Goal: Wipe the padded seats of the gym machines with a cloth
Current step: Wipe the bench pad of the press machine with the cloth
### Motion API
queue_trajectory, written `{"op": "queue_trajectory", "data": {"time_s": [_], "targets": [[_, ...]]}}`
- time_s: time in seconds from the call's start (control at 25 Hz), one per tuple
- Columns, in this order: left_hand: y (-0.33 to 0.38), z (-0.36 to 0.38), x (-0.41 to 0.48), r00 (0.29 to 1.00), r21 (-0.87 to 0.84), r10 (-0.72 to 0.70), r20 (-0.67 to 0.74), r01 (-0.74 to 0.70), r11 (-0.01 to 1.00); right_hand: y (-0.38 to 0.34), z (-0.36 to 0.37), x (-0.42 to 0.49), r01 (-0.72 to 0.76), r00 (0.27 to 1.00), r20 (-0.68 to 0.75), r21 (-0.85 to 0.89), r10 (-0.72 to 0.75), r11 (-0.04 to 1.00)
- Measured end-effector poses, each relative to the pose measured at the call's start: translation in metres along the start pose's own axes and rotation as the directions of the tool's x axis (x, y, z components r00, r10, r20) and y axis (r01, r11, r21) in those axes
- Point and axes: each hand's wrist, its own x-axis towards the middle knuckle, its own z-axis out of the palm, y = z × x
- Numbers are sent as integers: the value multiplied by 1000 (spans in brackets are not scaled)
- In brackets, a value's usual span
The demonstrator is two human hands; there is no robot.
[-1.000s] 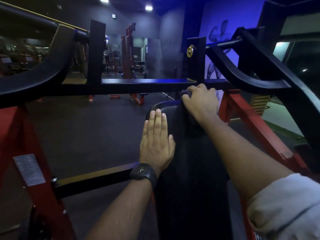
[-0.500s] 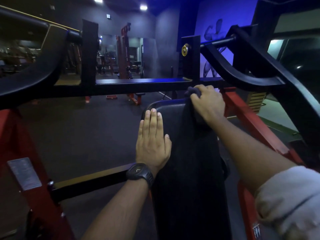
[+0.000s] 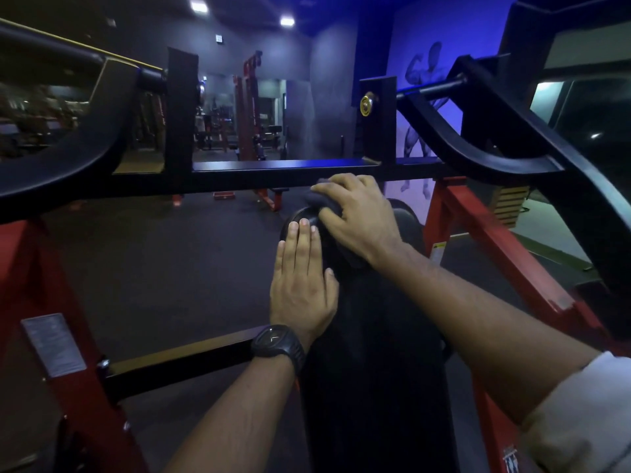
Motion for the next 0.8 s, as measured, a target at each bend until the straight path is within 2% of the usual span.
{"op": "queue_trajectory", "data": {"time_s": [0.08, 0.12, 0.16, 0.2, 0.24, 0.28, 0.32, 0.4, 0.44, 0.48, 0.6, 0.72, 0.8], "targets": [[1, -1, 0, 1000, -20, -11, 4, 11, 1000, -11, 7, 1, 161, 987, 10, -2, -161, 987], [1, -3, 0, 1000, -13, -10, -1, 10, 1000, -8, 7, 6, 175, 984, 32, -20, -174, 984], [2, -4, 0, 1000, 1, -2, -8, 2, 1000, -1, 5, 13, 113, 992, 59, -35, -111, 993], [2, -4, 0, 1000, 11, 11, -10, -11, 1000, 9, 3, 22, -16, 997, 78, -35, 19, 999], [1, -3, 0, 1000, 16, 18, -9, -18, 1000, 15, 0, 29, -142, 986, 80, -29, 144, 989], [2, -4, 0, 1000, 18, 15, -11, -15, 1000, 13, -2, 34, -203, 975, 89, -26, 204, 979], [2, -4, 0, 1000, 15, 3, -13, -3, 1000, 2, -1, 36, -156, 983, 88, -42, 159, 987], [0, -3, 0, 1000, -11, -7, -2, 7, 1000, -29, 6, 26, 123, 988, 103, -81, -114, 989], [0, -3, -1, 1000, -4, -3, 0, 3, 1000, -31, 8, 23, 204, 974, 124, -93, -192, 974], [0, -2, -1, 1000, 17, 1, 2, -1, 1000, -24, 3, 26, 191, 971, 161, -80, -176, 978], [0, -2, -2, 1000, 43, 29, 13, -29, 999, 38, -11, 36, -164, 967, 178, -108, 181, 981], [-1, 0, -1, 999, 84, 26, 26, -28, 996, 62, -11, 27, -396, 906, 98, -150, 412, 906], [2, -1, -3, 998, 141, 30, 50, -37, 989, 65, -8, 19, -561, 826, 20, -56, 563, 826]]}}
